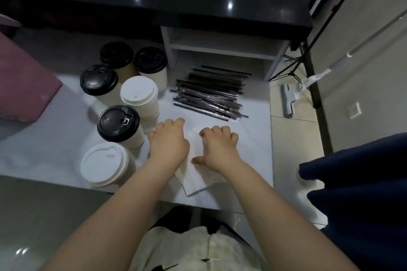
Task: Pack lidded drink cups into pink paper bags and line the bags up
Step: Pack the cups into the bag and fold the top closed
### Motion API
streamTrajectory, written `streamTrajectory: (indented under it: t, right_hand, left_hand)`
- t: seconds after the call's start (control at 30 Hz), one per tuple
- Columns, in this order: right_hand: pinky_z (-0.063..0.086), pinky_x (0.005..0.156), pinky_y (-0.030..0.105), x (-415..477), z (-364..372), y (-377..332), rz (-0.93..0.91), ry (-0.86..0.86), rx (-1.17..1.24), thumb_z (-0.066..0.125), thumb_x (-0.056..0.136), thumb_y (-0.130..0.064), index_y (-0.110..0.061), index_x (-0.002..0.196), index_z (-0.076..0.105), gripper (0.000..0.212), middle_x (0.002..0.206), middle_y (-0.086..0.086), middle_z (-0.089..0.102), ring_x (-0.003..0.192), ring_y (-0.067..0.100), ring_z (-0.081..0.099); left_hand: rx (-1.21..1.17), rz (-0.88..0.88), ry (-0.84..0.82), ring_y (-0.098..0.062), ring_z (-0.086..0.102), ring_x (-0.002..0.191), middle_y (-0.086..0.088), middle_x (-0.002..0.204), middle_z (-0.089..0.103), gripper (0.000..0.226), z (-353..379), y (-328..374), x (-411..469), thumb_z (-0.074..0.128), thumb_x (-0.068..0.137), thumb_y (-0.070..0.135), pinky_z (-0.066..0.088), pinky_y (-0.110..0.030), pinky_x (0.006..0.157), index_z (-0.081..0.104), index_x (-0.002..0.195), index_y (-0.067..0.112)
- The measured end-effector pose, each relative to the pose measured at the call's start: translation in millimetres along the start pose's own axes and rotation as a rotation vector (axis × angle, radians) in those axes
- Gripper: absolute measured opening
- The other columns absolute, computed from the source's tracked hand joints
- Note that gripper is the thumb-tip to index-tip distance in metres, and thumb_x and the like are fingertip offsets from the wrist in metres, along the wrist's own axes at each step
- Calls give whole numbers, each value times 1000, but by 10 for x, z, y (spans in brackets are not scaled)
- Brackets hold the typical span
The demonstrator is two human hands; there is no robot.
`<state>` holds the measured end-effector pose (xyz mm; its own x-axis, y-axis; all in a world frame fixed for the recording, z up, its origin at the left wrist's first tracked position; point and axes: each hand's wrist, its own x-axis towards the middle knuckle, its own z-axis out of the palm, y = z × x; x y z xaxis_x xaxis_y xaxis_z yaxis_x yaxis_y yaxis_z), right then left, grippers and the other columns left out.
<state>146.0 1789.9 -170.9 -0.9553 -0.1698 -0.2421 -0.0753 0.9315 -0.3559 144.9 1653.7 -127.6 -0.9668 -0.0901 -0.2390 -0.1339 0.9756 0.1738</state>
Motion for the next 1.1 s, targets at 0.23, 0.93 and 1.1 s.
streamTrajectory:
  t: [0.23,0.93,1.1]
  right_hand:
    - [17,79,35,-44,142,84,-25,-15,244,69,77,-38,-31,97,62,22,85,-14,45,112,20,31]
    - [51,68,36,-52,-599,429,147,-58,1048,66,83,-12,-24,87,63,13,89,11,66,73,22,60]
    - [51,63,30,-72,-795,139,92,27,1166,64,85,-5,-22,87,64,17,82,1,68,70,17,62]
  left_hand:
    - [-219,-153,147,-31,47,121,-8,131,54,48,111,-134,-291,56,87,16,39,-47,99,53,134,23]
    - [-294,-92,141,-26,43,128,-3,136,51,52,18,-83,-446,55,87,17,37,-43,100,49,138,26]
    - [-308,-40,255,-28,45,126,-5,134,54,51,-256,-107,-434,59,87,16,38,-43,102,51,137,22]
